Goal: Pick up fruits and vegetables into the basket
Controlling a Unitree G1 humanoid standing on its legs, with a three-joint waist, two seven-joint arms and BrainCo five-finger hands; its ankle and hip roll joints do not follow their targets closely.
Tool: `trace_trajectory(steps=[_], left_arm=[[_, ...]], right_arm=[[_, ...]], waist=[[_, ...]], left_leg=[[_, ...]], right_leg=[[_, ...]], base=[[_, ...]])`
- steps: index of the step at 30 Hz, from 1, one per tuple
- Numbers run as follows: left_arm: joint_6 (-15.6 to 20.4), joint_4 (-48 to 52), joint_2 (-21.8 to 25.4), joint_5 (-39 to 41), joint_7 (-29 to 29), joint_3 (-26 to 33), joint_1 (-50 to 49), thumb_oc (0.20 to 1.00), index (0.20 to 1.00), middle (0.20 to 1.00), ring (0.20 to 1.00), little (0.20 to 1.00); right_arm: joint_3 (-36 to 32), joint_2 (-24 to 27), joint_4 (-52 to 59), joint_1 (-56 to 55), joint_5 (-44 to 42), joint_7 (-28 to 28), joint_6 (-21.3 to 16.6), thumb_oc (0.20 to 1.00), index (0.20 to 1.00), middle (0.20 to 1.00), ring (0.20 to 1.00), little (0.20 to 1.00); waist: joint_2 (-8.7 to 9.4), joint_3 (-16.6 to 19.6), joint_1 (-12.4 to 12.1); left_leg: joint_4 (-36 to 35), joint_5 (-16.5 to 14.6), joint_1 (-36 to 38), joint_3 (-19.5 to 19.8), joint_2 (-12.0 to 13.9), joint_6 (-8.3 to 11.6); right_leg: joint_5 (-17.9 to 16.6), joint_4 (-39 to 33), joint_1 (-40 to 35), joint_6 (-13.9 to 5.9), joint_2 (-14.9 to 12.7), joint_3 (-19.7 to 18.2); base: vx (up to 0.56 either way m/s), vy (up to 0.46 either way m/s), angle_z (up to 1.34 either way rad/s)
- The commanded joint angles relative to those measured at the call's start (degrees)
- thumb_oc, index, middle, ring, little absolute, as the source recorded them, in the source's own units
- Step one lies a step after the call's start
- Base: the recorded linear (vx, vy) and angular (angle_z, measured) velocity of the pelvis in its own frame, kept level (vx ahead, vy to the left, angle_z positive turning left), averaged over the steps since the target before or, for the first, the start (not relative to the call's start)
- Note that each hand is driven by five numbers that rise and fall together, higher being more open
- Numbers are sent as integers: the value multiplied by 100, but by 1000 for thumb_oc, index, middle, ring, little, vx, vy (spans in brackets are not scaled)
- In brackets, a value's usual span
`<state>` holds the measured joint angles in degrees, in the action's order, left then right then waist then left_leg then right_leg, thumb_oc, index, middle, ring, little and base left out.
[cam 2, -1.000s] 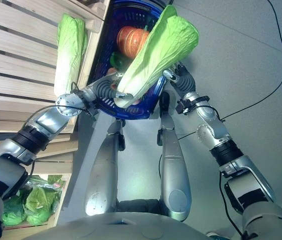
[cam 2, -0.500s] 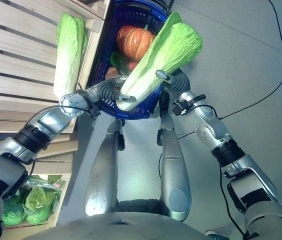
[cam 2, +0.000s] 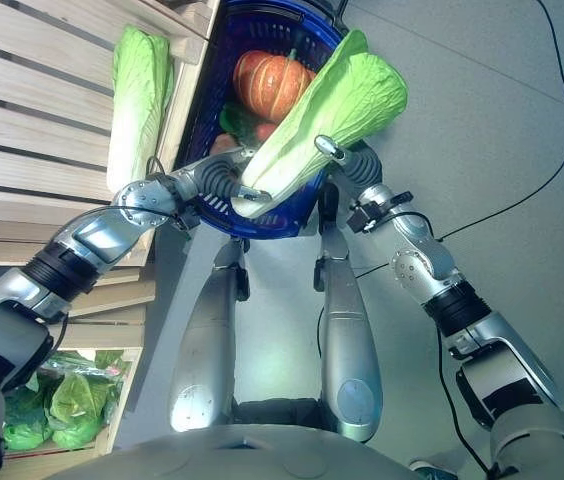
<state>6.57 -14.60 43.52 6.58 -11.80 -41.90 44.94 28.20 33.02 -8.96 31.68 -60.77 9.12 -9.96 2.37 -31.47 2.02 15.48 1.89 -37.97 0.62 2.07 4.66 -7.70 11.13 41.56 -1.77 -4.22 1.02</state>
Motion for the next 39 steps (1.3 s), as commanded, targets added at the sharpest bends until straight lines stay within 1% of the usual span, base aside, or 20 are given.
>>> trace_trajectory(steps=[1, 5, 6, 7, 8, 11, 17, 19, 21, 22, 23, 24, 27, 30, 33, 39], left_arm=[[6, 510, 38, -271, -104, -143, -189, 200, 200, 200, 200, 200], [10, 507, 25, -297, -24, -136, -198, 200, 200, 200, 200, 200], [45, 484, 21, -300, 41, -138, -197, 322, 322, 322, 322, 322], [75, 483, 14, -281, 109, -134, -202, 542, 542, 542, 542, 542], [77, 480, -1, -247, 149, -117, -217, 1000, 1000, 1000, 1000, 1000], [105, 457, -40, -201, 182, -83, -262, 1000, 1000, 1000, 1000, 1000], [188, 464, -86, -80, 346, -14, -347, 1000, 1000, 1000, 1000, 1000], [313, 466, -143, 252, 610, 65, -419, 1000, 1000, 1000, 1000, 1000], [523, 438, -251, 692, 1012, 228, -543, 1000, 1000, 1000, 1000, 1000], [609, 424, -284, 812, 1117, 281, -580, 1000, 1000, 1000, 1000, 1000], [693, 384, -371, 956, 1238, 406, -656, 1000, 1000, 1000, 1000, 1000], [976, 319, -533, 1268, 1564, 625, -799, 1000, 1000, 1000, 1000, 1000], [1373, 211, -873, 1600, 1969, 1076, -1054, 1000, 1000, 1000, 1000, 1000], [1546, 150, -1168, 1915, 2158, 1540, -1258, 1000, 1000, 1000, 1000, 1000], [1651, 116, -1310, 1951, 2387, 1892, -1322, 1000, 1000, 1000, 1000, 1000], [1715, 72, -1391, 1946, 2818, 2454, -1361, 1000, 1000, 1000, 1000, 1000]], right_arm=[[90, -12, 1013, 198, -64, 390, -404, 200, 200, 200, 200, 200], [90, -23, 962, 186, -59, 454, -422, 200, 200, 200, 200, 200], [92, -22, 946, 186, -63, 464, -429, 200, 200, 200, 200, 200], [91, -21, 943, 184, -70, 472, -431, 200, 200, 200, 200, 200], [86, -21, 952, 176, -65, 475, -430, 200, 200, 200, 200, 200], [97, -46, 925, 142, -40, 486, -490, 200, 200, 200, 200, 200], [91, -64, 952, 122, -9, 452, -490, 200, 200, 200, 200, 200], [99, -78, 957, 121, 19, 418, -500, 200, 200, 200, 200, 200], [92, -93, 957, 96, 37, 403, -519, 200, 200, 200, 200, 200], [88, -103, 955, 87, 46, 402, -523, 200, 200, 200, 200, 200], [65, -146, 943, 54, 78, 411, -531, 200, 200, 200, 200, 200], [30, -205, 907, 29, 122, 422, -542, 200, 200, 200, 200, 200], [-66, -374, 828, -26, 260, 448, -532, 200, 200, 200, 200, 200], [-205, -534, 846, -65, 440, 389, -423, 200, 200, 200, 200, 200], [-331, -626, 894, -76, 552, 320, -293, 200, 200, 200, 200, 200], [-601, -681, 936, -138, 729, 280, -120, 200, 200, 200, 200, 200]], waist=[[-90, 168, 48], [-91, 168, 45], [-90, 168, 43], [-90, 168, 43], [-86, 168, 42], [-80, 168, 29], [-74, 168, 17], [-76, 168, 10], [-69, 168, -1], [-67, 168, -3], [-61, 168, -11], [-53, 168, -26], [-32, 168, -58], [-20, 168, -83], [-19, 168, -96], [-38, 168, -94]], left_leg=[[-464, 124, 69, -235, -190, -134], [-471, 125, 77, -233, -196, -133], [-476, 126, 88, -231, -197, -134], [-477, 127, 89, -231, -199, -134], [-477, 128, 86, -228, -200, -133], [-492, 129, 94, -215, -212, -133], [-507, 125, 122, -206, -219, -136], [-512, 129, 120, -204, -220, -136], [-508, 134, 115, -195, -222, -135], [-507, 133, 118, -195, -223, -137], [-517, 134, 128, -186, -233, -143], [-520, 132, 135, -169, -240, -143], [-509, 124, 133, -135, -259, -143], [-492, 119, 131, -95, -292, -146], [-464, 117, 132, -68, -318, -142], [-408, 99, 145, -54, -329, -129]], right_leg=[[599, 339, -366, -355, 216, 399], [598, 332, -374, -358, 215, 407], [597, 326, -386, -359, 211, 412], [597, 323, -390, -360, 210, 413], [597, 321, -388, -363, 209, 414], [595, 297, -406, -367, 204, 428], [599, 295, -427, -370, 209, 439], [600, 293, -427, -368, 210, 439], [599, 293, -427, -365, 209, 439], [599, 292, -429, -364, 211, 440], [599, 285, -436, -362, 215, 442], [603, 284, -442, -366, 217, 443], [621, 297, -447, -358, 223, 454], [650, 328, -446, -334, 241, 463], [681, 366, -456, -307, 255, 471], [754, 437, -482, -256, 261, 472]], base=[[0, 0, 0], [0, 0, 0], [0, 0, 0], [0, 0, 0], [0, 0, 0], [0, 0, 0], [0, 0, 0], [0, 0, 0], [0, 0, 0], [0, 0, 0], [0, 0, 0], [0, 0, 0], [-6, -29, 4], [-8, -15, 6], [0, 0, 0], [0, 0, 0]])
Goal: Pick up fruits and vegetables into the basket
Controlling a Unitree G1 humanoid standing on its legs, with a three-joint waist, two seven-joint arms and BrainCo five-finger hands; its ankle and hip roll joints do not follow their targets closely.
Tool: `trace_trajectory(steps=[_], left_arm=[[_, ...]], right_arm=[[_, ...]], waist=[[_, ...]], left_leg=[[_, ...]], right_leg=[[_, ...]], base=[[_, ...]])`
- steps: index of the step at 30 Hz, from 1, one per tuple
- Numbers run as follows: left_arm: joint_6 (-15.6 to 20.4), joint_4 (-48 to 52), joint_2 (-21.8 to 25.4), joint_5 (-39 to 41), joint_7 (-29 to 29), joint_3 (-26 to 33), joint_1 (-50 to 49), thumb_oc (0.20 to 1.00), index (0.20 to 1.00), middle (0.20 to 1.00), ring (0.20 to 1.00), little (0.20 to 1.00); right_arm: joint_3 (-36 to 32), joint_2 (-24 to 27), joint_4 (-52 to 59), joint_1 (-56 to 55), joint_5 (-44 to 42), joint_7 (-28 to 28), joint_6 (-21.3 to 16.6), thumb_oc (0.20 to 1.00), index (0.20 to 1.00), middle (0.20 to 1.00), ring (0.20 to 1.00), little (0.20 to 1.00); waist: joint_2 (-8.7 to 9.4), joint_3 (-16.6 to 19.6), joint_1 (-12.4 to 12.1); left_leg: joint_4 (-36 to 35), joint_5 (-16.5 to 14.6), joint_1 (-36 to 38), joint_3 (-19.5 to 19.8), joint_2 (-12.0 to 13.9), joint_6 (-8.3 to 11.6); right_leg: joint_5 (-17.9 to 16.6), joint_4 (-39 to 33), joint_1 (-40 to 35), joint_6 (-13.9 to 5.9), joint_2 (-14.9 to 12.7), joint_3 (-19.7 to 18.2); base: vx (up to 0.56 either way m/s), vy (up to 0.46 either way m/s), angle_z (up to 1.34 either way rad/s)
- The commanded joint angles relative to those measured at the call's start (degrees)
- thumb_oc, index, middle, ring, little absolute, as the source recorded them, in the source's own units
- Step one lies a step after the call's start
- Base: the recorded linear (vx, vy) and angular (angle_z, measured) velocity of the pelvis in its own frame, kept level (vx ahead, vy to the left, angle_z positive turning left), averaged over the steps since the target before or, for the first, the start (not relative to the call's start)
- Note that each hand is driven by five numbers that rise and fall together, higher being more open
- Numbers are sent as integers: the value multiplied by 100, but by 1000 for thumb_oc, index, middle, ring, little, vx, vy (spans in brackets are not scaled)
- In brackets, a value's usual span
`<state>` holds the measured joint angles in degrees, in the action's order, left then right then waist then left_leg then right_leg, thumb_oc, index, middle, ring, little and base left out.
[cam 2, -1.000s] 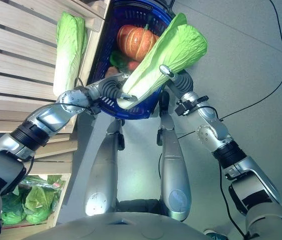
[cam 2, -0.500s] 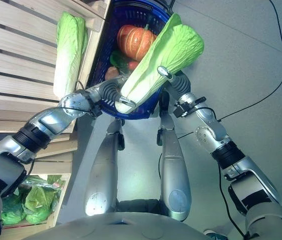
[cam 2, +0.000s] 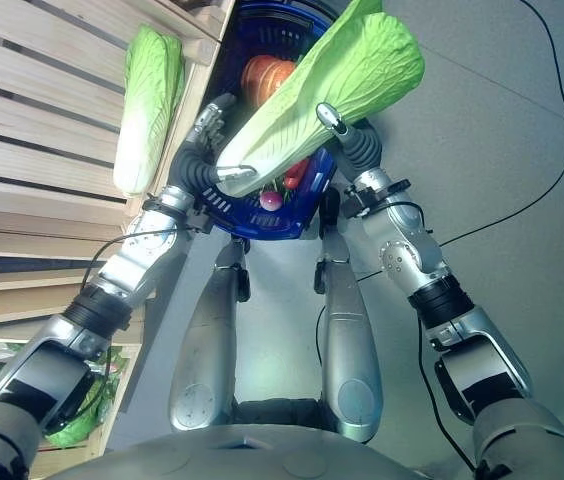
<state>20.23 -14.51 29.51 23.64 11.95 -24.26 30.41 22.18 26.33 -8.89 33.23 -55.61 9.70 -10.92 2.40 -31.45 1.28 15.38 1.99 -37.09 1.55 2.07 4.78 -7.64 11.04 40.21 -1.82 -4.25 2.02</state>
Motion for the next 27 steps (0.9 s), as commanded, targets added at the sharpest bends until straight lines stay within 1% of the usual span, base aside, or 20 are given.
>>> trace_trajectory(steps=[1, 4, 8, 14, 20, 21, 23, 27], left_arm=[[365, 38, 3, 270, 506, 759, 87, 1000, 1000, 1000, 1000, 1000], [370, -19, -48, 312, 638, 900, 72, 1000, 1000, 1000, 1000, 1000], [362, -238, -76, 234, 1030, 1171, 77, 1000, 1000, 1000, 1000, 1000], [324, -811, -23, 190, 1424, 1499, 229, 1000, 1000, 1000, 1000, 1000], [160, -1391, 62, 118, 1679, 1587, 432, 1000, 1000, 1000, 1000, 1000], [183, -1494, 73, 134, 1672, 1591, 443, 1000, 1000, 1000, 1000, 1000], [72, -1710, 81, 32, 1701, 1580, 519, 1000, 1000, 1000, 1000, 1000], [-18, -2132, 193, 26, 1697, 1499, 616, 1000, 1000, 1000, 1000, 1000]], right_arm=[[-36, -9, 939, -307, 241, 204, -12, 200, 200, 200, 200, 200], [-94, -13, 929, -333, 330, 160, -11, 200, 200, 200, 200, 200], [-232, 20, 806, -359, 532, 22, -38, 200, 200, 200, 200, 200], [-341, 107, 538, -254, 747, -145, -11, 200, 200, 200, 200, 200], [-288, 207, 316, -93, 1086, -370, 10, 200, 200, 200, 200, 200], [-274, 227, 274, -70, 1088, -386, 18, 200, 200, 200, 200, 200], [-242, 241, 137, 60, 1149, -526, 78, 200, 200, 200, 200, 200], [-151, 349, -232, 406, 1181, -731, 121, 200, 200, 200, 200, 200]], waist=[[-42, 166, -18], [-47, 166, -10], [-62, 166, 12], [-96, 166, 44], [-138, 166, 76], [-148, 166, 77], [-164, 166, 72], [-187, 166, 45]], left_leg=[[-387, 87, 55, -147, -330, -137], [-380, 82, 59, -144, -334, -132], [-341, 66, 58, -152, -335, -127], [-293, 42, 71, -160, -333, -111], [-264, 43, 73, -181, -327, -93], [-263, 45, 76, -181, -328, -92], [-253, 43, 84, -191, -326, -88], [-221, 47, 79, -197, -317, -82]], right_leg=[[758, 453, -351, -246, 262, 374], [777, 459, -359, -235, 265, 368], [820, 521, -343, -215, 280, 351], [879, 598, -328, -191, 288, 336], [910, 622, -323, -175, 279, 325], [912, 623, -324, -175, 274, 327], [920, 619, -338, -169, 265, 332], [932, 656, -322, -162, 258, 344]], base=[[0, 0, 0], [0, 0, 0], [4, 8, 0], [6, 24, 0], [0, 26, 0], [0, 0, 0], [0, 0, 0], [0, 0, 0]])
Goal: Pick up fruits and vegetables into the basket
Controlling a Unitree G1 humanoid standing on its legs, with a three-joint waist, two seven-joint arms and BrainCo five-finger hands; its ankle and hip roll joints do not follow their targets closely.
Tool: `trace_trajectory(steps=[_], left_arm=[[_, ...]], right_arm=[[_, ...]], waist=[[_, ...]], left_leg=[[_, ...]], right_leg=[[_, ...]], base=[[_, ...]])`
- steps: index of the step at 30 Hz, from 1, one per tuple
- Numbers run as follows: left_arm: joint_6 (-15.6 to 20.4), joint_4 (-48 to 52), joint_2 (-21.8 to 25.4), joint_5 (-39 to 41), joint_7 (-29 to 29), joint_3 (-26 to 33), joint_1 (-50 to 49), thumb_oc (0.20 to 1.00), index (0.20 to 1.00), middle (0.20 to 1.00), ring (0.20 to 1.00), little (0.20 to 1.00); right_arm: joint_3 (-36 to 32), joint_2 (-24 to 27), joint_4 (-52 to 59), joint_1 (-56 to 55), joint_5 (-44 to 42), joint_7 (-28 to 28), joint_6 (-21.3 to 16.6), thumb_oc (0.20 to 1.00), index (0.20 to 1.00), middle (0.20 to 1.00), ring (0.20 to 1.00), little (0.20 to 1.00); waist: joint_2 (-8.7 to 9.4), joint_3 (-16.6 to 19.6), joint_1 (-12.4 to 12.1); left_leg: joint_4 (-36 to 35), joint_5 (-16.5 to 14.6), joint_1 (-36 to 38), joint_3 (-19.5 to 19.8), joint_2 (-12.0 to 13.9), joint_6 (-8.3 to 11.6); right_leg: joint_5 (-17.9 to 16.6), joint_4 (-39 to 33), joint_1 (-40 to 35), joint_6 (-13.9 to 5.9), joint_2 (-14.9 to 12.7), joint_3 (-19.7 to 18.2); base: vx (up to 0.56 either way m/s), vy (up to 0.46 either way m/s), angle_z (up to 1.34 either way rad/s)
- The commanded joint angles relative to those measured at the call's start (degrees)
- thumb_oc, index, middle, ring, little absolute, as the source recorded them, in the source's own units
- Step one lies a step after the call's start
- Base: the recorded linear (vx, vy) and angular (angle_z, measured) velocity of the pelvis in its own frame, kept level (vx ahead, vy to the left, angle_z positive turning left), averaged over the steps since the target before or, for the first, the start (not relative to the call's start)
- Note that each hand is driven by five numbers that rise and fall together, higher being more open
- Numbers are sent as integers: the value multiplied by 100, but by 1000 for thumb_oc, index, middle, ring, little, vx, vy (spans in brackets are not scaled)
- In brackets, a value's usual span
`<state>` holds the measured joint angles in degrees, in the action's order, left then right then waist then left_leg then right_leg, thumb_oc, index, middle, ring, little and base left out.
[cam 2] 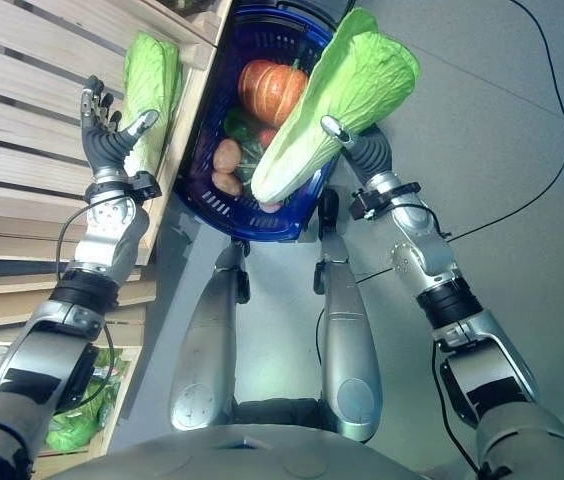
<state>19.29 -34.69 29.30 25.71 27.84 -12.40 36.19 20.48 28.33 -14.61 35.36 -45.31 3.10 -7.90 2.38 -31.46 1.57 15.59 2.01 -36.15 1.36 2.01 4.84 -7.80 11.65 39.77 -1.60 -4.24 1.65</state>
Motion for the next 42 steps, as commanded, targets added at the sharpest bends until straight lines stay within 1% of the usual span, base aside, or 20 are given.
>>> trace_trajectory(steps=[1, 3, 4, 5, 9, 17, 22, 24, 27, 29, 34, 36, 42], left_arm=[[59, -239, 234, -181, 91, 288, 78, 1000, 1000, 1000, 1000, 1000], [48, -381, 262, -190, 64, 266, 120, 1000, 1000, 1000, 1000, 1000], [25, -504, 284, -169, 32, 235, 175, 1000, 1000, 1000, 1000, 1000], [6, -541, 290, -167, 21, 219, 204, 1000, 1000, 1000, 1000, 1000], [-1, -825, 338, -100, -158, 140, 402, 1000, 1000, 1000, 1000, 1000], [75, -1096, 278, -3, -318, -109, 748, 1000, 1000, 1000, 1000, 1000], [159, -1257, 173, 0, -352, -248, 928, 1000, 1000, 1000, 1000, 1000], [169, -1287, 118, 2, -352, -308, 1007, 1000, 1000, 1000, 1000, 1000], [254, -1368, 50, 33, -447, -383, 1112, 1000, 1000, 1000, 1000, 1000], [280, -1389, 38, 58, -478, -417, 1137, 1000, 1000, 1000, 1000, 1000], [390, -1423, -67, 107, -525, -535, 1195, 1000, 1000, 1000, 1000, 1000], [435, -1364, -130, 106, -520, -591, 1193, 1000, 1000, 1000, 1000, 1000], [460, -1275, -271, 76, -421, -718, 1236, 1000, 1000, 1000, 1000, 1000]], right_arm=[[50, 173, 210, 307, 164, -150, -154, 200, 200, 200, 200, 200], [77, 220, 21, 468, 188, -212, -98, 200, 200, 200, 200, 200], [111, 239, -141, 645, 170, -304, 24, 200, 200, 200, 200, 200], [133, 231, -222, 711, 200, -360, 55, 200, 200, 200, 200, 200], [266, 284, -894, 1227, 135, -431, 346, 200, 200, 200, 200, 200], [561, 157, -2206, 2026, 141, -579, 695, 200, 200, 200, 200, 200], [584, -3, -3018, 2425, 178, -472, 873, 200, 200, 200, 200, 200], [596, -76, -3326, 2576, 173, -497, 1026, 200, 200, 200, 200, 200], [589, -181, -4070, 2852, 329, -349, 1188, 200, 200, 200, 200, 200], [594, -207, -4278, 2930, 406, -335, 1224, 200, 200, 200, 200, 200], [500, -275, -4988, 3140, 180, -318, 1304, 200, 200, 200, 200, 200], [407, -293, -5278, 3240, 251, -282, 1260, 200, 200, 200, 200, 200], [317, -308, -5580, 3422, 209, -432, 1371, 200, 200, 200, 200, 200]], waist=[[-190, 166, 5], [-199, 166, -15], [-212, 166, -36], [-217, 166, -47], [-264, 166, -128], [-400, 166, -295], [-475, 166, -381], [-508, 166, -417], [-593, 166, -501], [-622, 166, -523], [-728, 166, -603], [-782, 166, -642], [-876, 166, -698]], left_leg=[[-228, 43, -16, -177, -311, -85], [-217, 39, -14, -177, -309, -82], [-202, 35, -15, -170, -312, -82], [-194, 33, -18, -167, -313, -80], [-138, 33, -52, -157, -312, -64], [-17, 13, -212, -75, -384, -69], [68, 7, -325, -25, -436, -87], [102, 4, -381, -9, -454, -96], [126, 11, -460, 20, -490, -121], [153, 11, -492, 31, -503, -126], [225, 15, -597, 73, -539, -145], [244, 24, -649, 98, -558, -151], [300, 42, -787, 129, -588, -171]], right_leg=[[950, 608, -274, -182, 254, 385], [953, 617, -272, -181, 245, 397], [955, 629, -268, -177, 235, 408], [957, 637, -265, -178, 233, 412], [968, 704, -228, -169, 199, 465], [994, 848, -70, -147, 136, 567], [1010, 964, 45, -138, 125, 599], [1017, 1000, 101, -133, 121, 604], [1033, 1053, 182, -118, 103, 629], [1038, 1085, 217, -115, 96, 634], [1054, 1185, 325, -117, 68, 644], [1060, 1235, 387, -123, 61, 644], [1059, 1339, 553, -131, 31, 644]], base=[[0, 0, 0], [0, 0, 0], [0, 0, 0], [0, 0, 0], [0, 0, 0], [9, -7, 2], [19, -6, 7], [20, -6, 4], [0, 0, 0], [19, 8, 9], [24, 10, 6], [23, 16, 7], [10, 9, 3]])
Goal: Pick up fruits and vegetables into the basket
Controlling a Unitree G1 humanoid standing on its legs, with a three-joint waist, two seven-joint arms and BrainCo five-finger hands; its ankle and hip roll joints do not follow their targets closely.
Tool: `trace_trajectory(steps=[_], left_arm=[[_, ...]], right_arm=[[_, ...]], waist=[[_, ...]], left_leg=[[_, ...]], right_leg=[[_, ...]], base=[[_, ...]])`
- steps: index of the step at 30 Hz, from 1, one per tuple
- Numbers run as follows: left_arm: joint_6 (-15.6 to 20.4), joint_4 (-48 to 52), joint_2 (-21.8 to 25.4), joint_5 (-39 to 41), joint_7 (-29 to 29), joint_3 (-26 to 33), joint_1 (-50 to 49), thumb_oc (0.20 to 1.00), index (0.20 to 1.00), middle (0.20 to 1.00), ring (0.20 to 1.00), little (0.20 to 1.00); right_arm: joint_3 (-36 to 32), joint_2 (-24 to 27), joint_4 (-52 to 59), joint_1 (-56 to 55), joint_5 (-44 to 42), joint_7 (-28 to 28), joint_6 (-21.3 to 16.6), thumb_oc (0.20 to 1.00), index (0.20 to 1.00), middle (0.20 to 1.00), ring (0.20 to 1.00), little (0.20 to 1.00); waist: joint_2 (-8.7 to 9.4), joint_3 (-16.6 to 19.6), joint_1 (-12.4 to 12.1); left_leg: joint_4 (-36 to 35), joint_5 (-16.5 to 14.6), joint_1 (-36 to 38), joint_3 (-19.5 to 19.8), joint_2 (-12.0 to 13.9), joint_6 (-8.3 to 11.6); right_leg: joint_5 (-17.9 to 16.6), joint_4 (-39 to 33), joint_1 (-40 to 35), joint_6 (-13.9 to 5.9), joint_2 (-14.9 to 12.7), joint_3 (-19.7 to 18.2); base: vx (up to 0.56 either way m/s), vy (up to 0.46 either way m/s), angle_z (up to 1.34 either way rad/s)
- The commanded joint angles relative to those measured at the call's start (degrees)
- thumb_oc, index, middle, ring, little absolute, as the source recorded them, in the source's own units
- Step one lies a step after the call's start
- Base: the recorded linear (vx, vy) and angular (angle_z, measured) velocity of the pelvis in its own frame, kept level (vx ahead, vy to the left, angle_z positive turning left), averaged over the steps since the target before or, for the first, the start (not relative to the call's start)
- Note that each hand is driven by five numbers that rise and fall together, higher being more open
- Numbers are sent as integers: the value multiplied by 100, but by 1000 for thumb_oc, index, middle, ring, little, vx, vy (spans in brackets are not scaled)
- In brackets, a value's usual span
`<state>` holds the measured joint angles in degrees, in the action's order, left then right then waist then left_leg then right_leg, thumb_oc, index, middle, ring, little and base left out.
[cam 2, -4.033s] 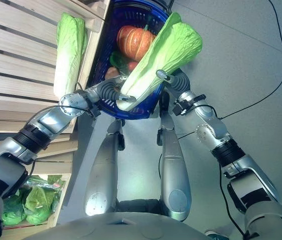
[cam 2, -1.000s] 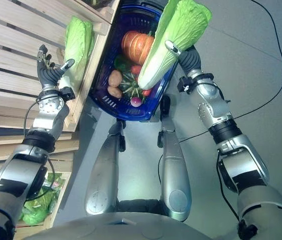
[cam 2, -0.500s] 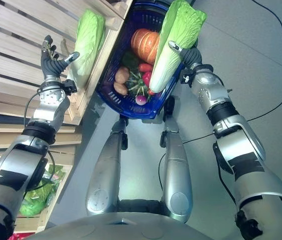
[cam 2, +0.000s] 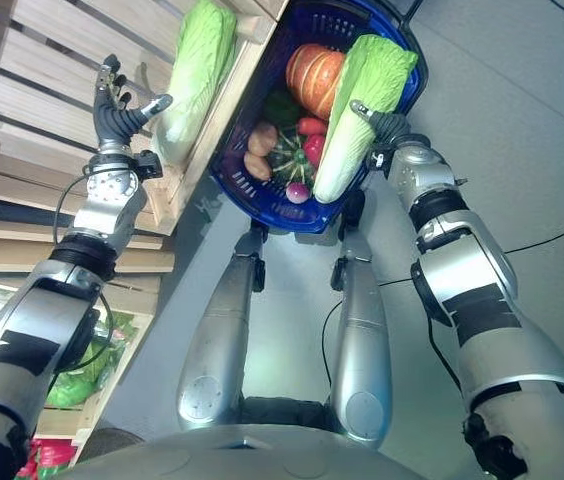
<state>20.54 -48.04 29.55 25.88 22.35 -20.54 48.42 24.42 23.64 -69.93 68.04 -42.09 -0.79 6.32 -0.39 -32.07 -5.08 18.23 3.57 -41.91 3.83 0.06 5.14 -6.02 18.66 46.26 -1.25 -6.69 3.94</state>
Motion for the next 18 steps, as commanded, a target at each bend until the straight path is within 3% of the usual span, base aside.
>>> trace_trajectory(steps=[1, 5, 6, 8, 9, 10, 18], left_arm=[[348, 58, -316, 49, 150, 74, 13, 1000, 1000, 1000, 1000, 1000], [370, 82, -376, 28, 185, 56, -2, 1000, 1000, 1000, 1000, 1000], [377, 90, -384, 21, 190, 56, -14, 1000, 1000, 1000, 1000, 1000], [397, 96, -387, 7, 198, 45, -29, 1000, 1000, 1000, 1000, 1000], [397, 96, -387, 7, 198, 45, -29, 1000, 1000, 1000, 1000, 1000], [393, 104, -387, -7, 206, 39, -33, 1000, 1000, 1000, 1000, 1000], [69, 94, -374, -625, 621, -152, 1, 1000, 1000, 1000, 1000, 1000]], right_arm=[[-92, 151, -84, 172, -106, -93, -31, 200, 200, 200, 200, 200], [-116, 160, -183, 180, -146, -240, 40, 200, 200, 200, 200, 200], [-127, 177, -197, 177, -149, -243, 52, 313, 313, 313, 313, 313], [-174, 214, -244, 176, -151, -305, 66, 840, 840, 840, 840, 840], [-174, 214, -244, 176, -151, -305, 66, 840, 840, 840, 840, 840], [-195, 226, -254, 174, -146, -289, 80, 1000, 1000, 1000, 1000, 1000], [-223, 264, -335, 163, -61, -443, 97, 1000, 1000, 1000, 1000, 1000]], waist=[[-611, 227, -38], [-665, 227, -39], [-674, 227, -38], [-695, 227, -36], [-695, 227, -36], [-697, 227, -35], [-738, 227, -1]], left_leg=[[41, -114, -229, -113, -401, -205], [58, -110, -277, -117, -412, -217], [61, -108, -284, -120, -413, -218], [56, -94, -303, -123, -414, -218], [56, -94, -303, -123, -414, -218], [57, -93, -307, -119, -414, -216], [46, -59, -324, -156, -402, -219]], right_leg=[[884, 650, -73, -167, 277, 412], [882, 688, 3, -168, 270, 399], [882, 696, 16, -169, 268, 396], [877, 693, 34, -172, 265, 386], [877, 693, 34, -172, 265, 386], [877, 695, 37, -177, 262, 386], [840, 684, 77, -188, 266, 348]], base=[[13, 13, 6], [12, 24, 6], [10, 33, 3], [0, 0, 0], [0, 0, 0], [0, 0, 0], [-1, 4, 0]])
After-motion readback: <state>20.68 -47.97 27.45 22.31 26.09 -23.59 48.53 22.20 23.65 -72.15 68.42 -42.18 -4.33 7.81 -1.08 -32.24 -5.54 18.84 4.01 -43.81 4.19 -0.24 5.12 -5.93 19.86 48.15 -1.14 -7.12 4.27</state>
